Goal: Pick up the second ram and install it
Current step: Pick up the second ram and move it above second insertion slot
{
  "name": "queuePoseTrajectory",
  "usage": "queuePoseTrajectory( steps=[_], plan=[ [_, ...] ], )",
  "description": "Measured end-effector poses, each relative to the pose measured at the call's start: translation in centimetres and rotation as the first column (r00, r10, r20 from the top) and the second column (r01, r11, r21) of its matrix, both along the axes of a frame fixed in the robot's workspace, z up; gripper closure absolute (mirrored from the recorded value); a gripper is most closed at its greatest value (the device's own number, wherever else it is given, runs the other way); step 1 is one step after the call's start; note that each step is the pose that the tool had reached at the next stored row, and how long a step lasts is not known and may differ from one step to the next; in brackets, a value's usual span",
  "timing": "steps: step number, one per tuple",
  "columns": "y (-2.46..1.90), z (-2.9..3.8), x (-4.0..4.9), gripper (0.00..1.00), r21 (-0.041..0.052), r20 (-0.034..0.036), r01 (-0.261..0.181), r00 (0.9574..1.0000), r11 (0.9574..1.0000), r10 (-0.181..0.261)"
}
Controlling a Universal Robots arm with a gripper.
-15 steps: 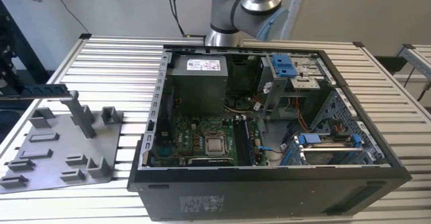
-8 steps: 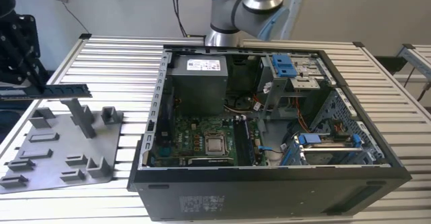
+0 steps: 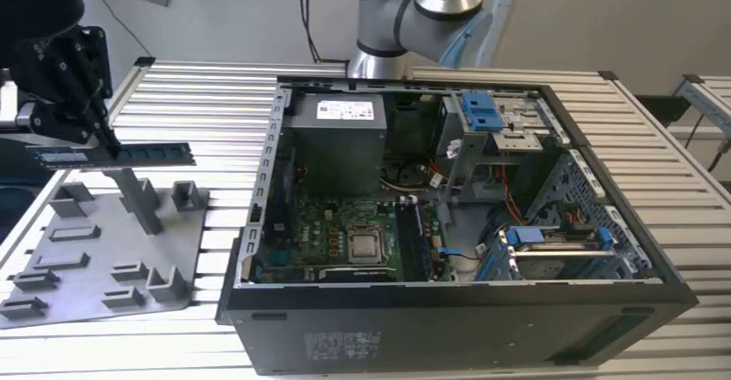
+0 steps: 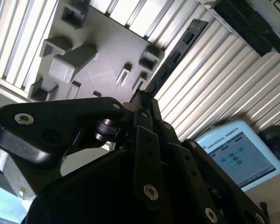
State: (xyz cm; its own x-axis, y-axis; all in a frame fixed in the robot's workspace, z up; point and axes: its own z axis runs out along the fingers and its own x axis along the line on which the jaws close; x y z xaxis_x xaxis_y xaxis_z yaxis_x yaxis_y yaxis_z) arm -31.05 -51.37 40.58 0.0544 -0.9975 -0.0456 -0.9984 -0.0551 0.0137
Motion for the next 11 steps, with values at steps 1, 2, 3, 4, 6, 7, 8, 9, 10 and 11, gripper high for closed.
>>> queuePoseTrajectory(
  steps=[1, 2, 3, 4, 6, 7, 8, 9, 10, 11],
  plan=[
    [0.00, 0.00, 0.45, 0.86, 0.0000, -0.0001, 0.000, 1.0000, 1.0000, 0.000],
    [0.00, 0.00, 0.89, 0.86, -0.0001, 0.0000, 0.000, 1.0000, 1.0000, 0.000],
    [0.00, 0.00, 1.36, 0.86, 0.0000, 0.0000, 0.000, 1.0000, 1.0000, 0.000],
    [0.00, 0.00, 1.82, 0.86, -0.0001, -0.0001, 0.000, 1.0000, 1.0000, 0.000],
    [0.00, 0.00, 2.71, 0.86, 0.0000, 0.0000, 0.000, 1.0000, 1.0000, 0.000],
    [0.00, 0.00, 3.15, 0.86, 0.0000, 0.0000, 0.000, 1.0000, 1.0000, 0.000],
    [0.00, 0.00, 3.58, 0.86, 0.0000, 0.0000, 0.000, 1.0000, 1.0000, 0.000],
    [0.00, 0.00, 4.02, 0.86, 0.0000, 0.0000, 0.000, 1.0000, 1.0000, 0.000],
    [0.00, 0.00, 4.42, 0.86, 0.0000, 0.0000, 0.000, 1.0000, 1.0000, 0.000],
    [0.00, 0.00, 4.85, 0.86, 0.0000, -0.0001, 0.000, 1.0000, 1.0000, 0.000]
  ],
)
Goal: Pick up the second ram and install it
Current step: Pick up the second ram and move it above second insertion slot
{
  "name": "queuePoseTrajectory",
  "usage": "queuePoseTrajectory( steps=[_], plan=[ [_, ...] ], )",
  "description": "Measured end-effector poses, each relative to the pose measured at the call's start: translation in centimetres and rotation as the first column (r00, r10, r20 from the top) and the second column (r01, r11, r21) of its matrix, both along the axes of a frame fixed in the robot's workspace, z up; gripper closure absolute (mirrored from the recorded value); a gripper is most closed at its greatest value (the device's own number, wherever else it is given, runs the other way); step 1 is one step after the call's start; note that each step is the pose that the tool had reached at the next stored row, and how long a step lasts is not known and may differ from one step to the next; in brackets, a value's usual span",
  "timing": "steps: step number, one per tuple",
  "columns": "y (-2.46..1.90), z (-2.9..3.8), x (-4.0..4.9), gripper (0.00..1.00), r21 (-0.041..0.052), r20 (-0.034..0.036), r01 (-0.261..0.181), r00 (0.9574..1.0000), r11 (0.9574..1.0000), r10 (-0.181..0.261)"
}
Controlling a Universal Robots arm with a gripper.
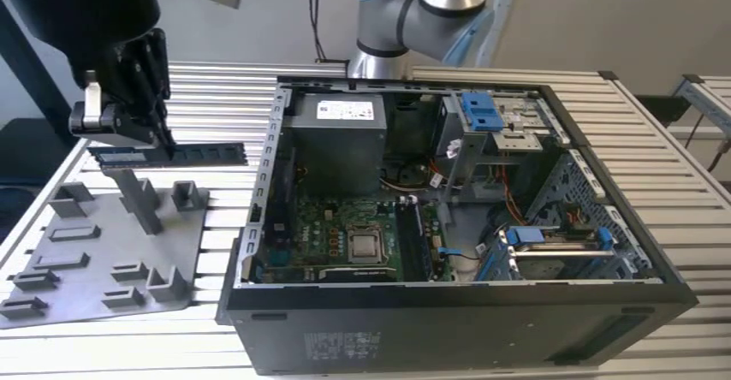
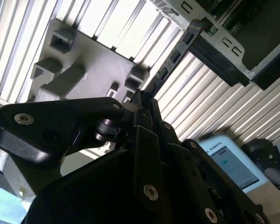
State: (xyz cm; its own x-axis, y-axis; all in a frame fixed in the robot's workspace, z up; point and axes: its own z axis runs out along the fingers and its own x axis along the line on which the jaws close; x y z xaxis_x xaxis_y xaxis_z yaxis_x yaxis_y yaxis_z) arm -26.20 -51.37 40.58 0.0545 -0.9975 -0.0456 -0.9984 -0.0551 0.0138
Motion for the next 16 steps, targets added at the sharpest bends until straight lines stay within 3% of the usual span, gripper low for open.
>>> queuePoseTrajectory(
  steps=[7, 16],
  plan=[
    [0.00, 0.00, 2.74, 0.86, 0.0000, 0.0000, 0.001, 1.0000, 1.0000, -0.001],
    [0.00, -0.01, 4.61, 0.86, 0.0000, -0.0001, 0.021, 0.9998, 0.9998, -0.021]
  ],
)
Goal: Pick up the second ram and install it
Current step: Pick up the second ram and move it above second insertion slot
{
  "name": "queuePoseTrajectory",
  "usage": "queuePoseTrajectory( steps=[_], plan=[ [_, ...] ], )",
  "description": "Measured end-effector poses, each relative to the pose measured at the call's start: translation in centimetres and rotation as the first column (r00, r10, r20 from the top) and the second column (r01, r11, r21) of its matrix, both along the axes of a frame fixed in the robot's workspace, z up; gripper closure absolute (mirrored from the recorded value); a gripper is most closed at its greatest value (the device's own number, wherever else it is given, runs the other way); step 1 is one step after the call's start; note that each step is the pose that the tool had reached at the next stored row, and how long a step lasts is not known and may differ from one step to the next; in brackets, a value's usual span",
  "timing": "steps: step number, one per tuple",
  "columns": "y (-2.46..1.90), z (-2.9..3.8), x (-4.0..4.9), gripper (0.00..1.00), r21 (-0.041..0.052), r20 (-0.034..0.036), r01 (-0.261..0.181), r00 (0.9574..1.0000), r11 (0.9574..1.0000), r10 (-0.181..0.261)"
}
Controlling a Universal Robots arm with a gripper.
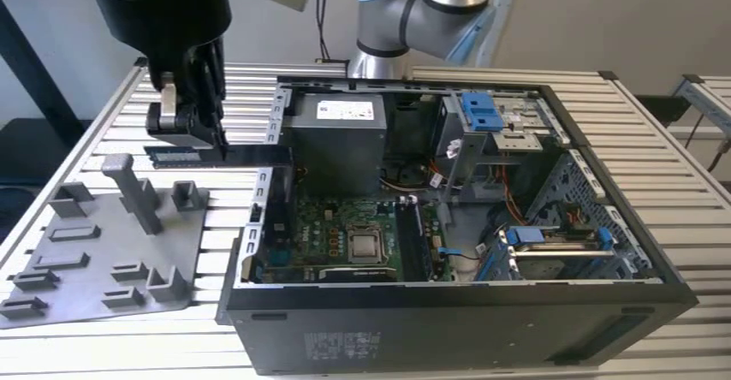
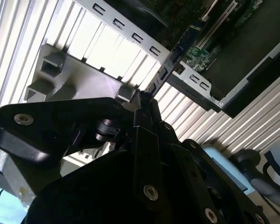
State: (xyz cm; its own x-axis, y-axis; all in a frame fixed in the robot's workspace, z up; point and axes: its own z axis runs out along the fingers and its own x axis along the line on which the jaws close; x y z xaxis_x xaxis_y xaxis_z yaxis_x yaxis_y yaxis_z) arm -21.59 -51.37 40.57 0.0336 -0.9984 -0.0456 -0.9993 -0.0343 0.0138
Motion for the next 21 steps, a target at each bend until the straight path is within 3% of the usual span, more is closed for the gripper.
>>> queuePoseTrajectory(
  steps=[21],
  plan=[
    [0.07, -0.11, 7.04, 0.86, 0.0001, 0.0001, 0.001, 1.0000, 1.0000, -0.001]
  ],
)
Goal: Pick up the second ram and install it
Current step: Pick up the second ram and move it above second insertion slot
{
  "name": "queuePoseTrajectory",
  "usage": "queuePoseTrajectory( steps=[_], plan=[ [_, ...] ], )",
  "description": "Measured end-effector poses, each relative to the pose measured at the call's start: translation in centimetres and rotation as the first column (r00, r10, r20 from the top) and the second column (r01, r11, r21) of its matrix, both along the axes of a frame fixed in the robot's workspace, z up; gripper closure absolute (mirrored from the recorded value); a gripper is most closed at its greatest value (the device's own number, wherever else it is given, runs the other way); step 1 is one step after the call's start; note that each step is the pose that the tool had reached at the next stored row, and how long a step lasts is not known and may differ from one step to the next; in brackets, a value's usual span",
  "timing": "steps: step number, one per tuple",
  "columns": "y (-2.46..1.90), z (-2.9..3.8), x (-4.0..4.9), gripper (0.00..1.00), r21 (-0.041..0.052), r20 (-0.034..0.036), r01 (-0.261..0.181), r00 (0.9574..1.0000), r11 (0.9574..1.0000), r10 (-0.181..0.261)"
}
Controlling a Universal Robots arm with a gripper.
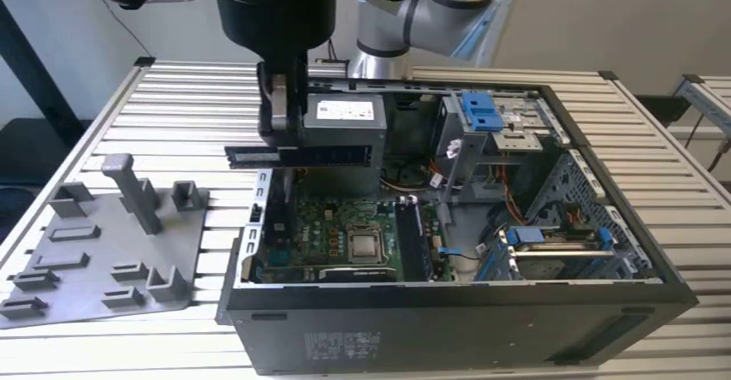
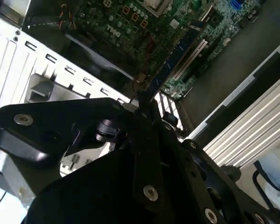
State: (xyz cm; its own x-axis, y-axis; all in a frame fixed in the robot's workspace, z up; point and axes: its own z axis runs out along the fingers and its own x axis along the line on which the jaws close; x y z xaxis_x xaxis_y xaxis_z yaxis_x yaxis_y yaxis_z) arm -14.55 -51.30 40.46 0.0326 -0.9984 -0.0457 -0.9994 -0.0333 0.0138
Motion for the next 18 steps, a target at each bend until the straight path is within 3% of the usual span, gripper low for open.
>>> queuePoseTrajectory(
  steps=[18],
  plan=[
    [0.03, -0.56, 7.72, 0.86, 0.0006, 0.0000, 0.000, 1.0000, 1.0000, 0.000]
  ],
)
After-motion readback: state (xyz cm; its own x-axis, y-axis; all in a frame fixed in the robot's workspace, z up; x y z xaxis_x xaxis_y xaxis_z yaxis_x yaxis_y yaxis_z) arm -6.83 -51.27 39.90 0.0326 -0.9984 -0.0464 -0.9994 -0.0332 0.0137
